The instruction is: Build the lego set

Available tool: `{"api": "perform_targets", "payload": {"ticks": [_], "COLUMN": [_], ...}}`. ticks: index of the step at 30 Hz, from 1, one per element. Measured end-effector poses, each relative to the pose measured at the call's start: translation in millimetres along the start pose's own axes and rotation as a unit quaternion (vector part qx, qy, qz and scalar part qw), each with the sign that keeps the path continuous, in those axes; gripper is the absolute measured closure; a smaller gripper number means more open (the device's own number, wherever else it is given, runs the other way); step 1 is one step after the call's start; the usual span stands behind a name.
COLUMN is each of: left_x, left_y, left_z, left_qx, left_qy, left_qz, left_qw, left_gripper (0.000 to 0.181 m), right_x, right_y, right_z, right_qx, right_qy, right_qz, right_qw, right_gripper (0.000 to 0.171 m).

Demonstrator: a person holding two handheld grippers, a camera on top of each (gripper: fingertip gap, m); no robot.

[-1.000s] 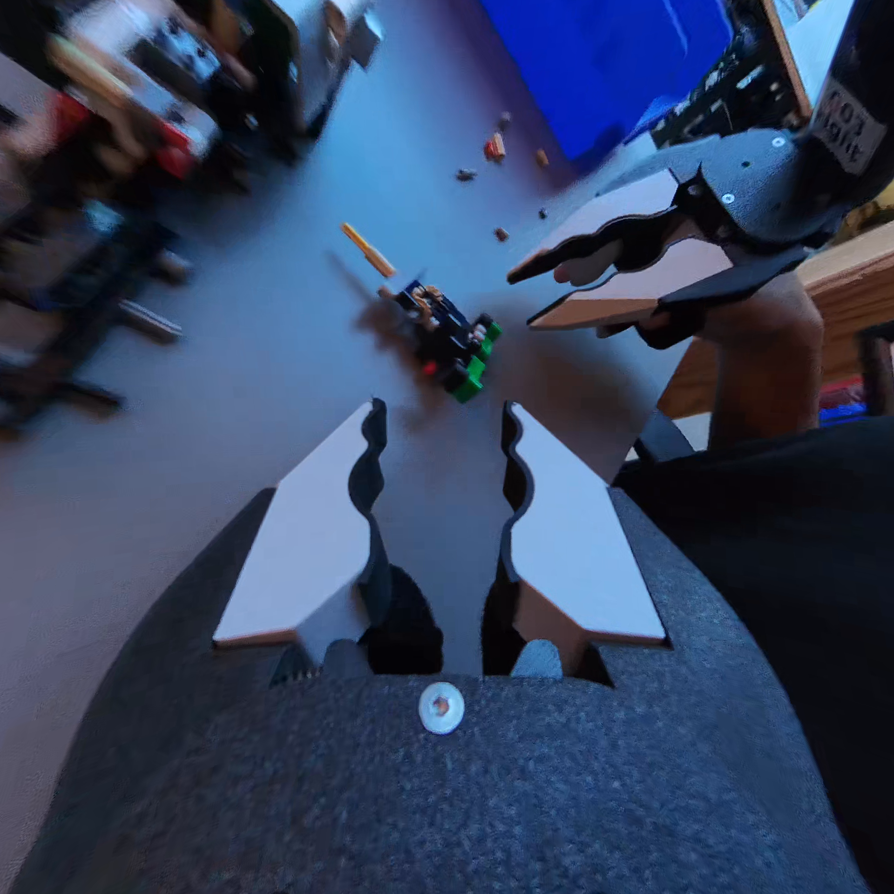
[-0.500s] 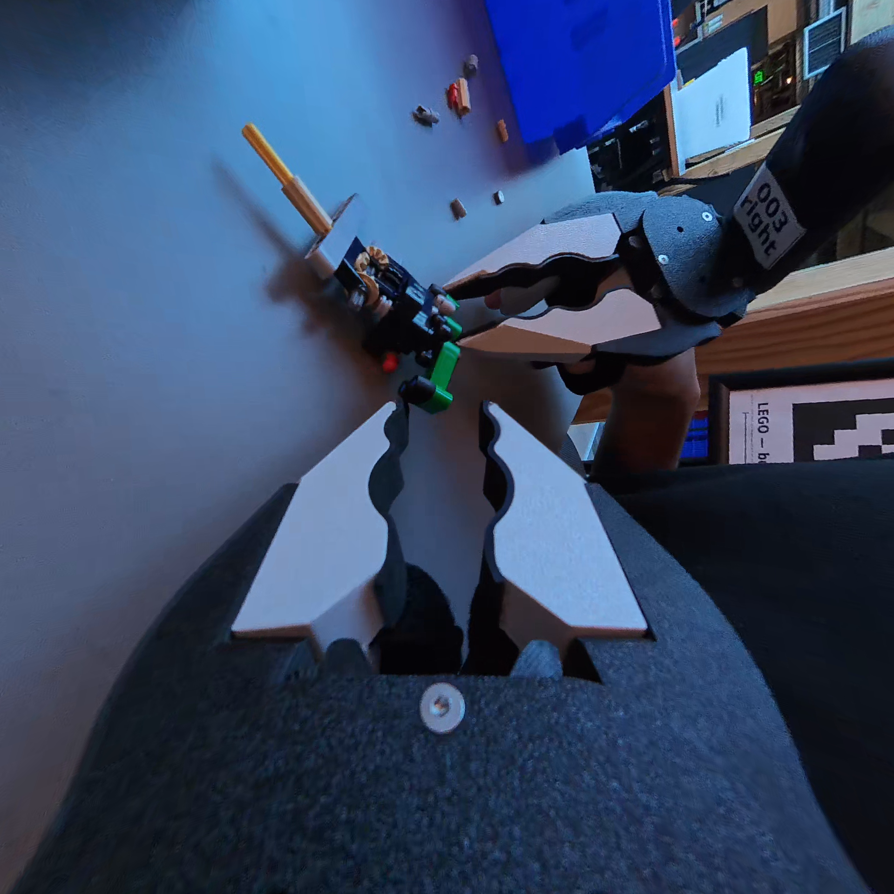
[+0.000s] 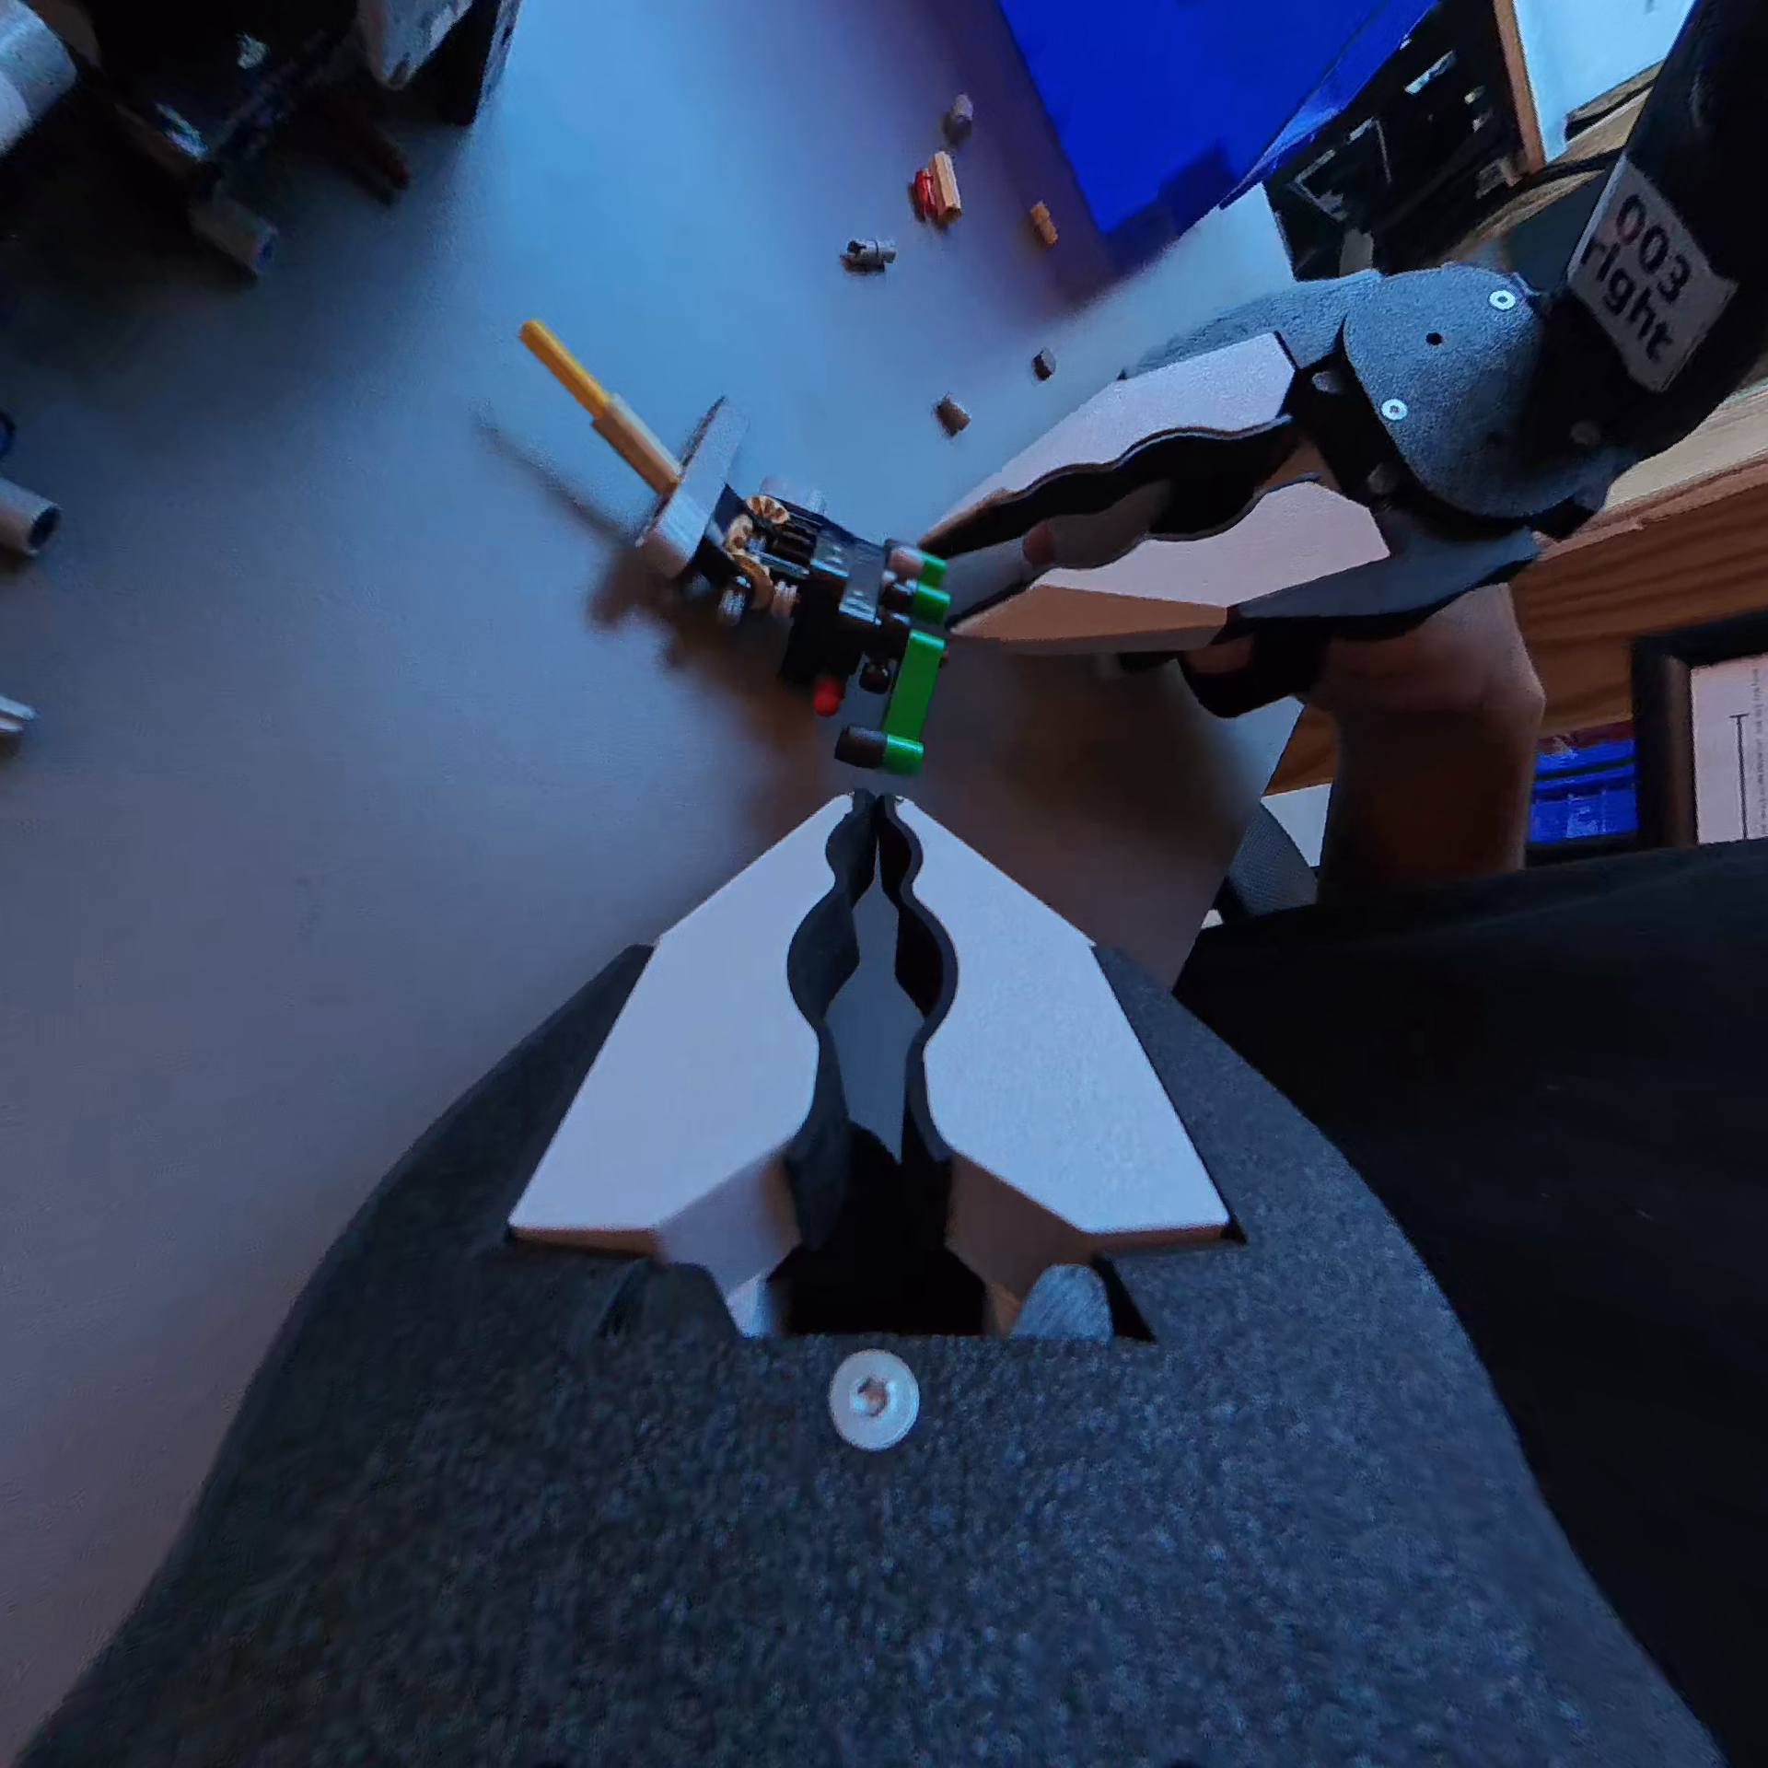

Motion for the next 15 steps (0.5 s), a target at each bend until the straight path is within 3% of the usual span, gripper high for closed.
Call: {"api": "perform_targets", "payload": {"ticks": [7, 11, 15], "left_x": [3, -2, -5], "left_y": [1, -2, -5], "left_z": [-3, 0, 2], "left_qx": [-0.023, -0.017, -0.029], "left_qy": [-0.007, -0.036, -0.055], "left_qz": [0.021, 0.013, 0.050], "left_qw": [1.000, 0.999, 0.997], "left_gripper": [0.180, 0.154, 0.154], "right_x": [-5, -6, -6], "right_y": [-11, -12, -6], "right_z": [1, 4, 6], "right_qx": [0.015, -0.001, -0.020], "right_qy": [-0.012, -0.018, -0.027], "right_qz": [0.020, 0.039, 0.044], "right_qw": [1.000, 0.999, 0.998], "right_gripper": [0.150, 0.156, 0.165]}}
Point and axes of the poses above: each gripper's, where its closed fingertips meet, z out along the fingers, x out of its underside, y = z × x across the jaws, the point moved 4 cm from there along -z, back along the fingers, and after that the axes turned 7 degrees about -x, right-handed, at the moved point
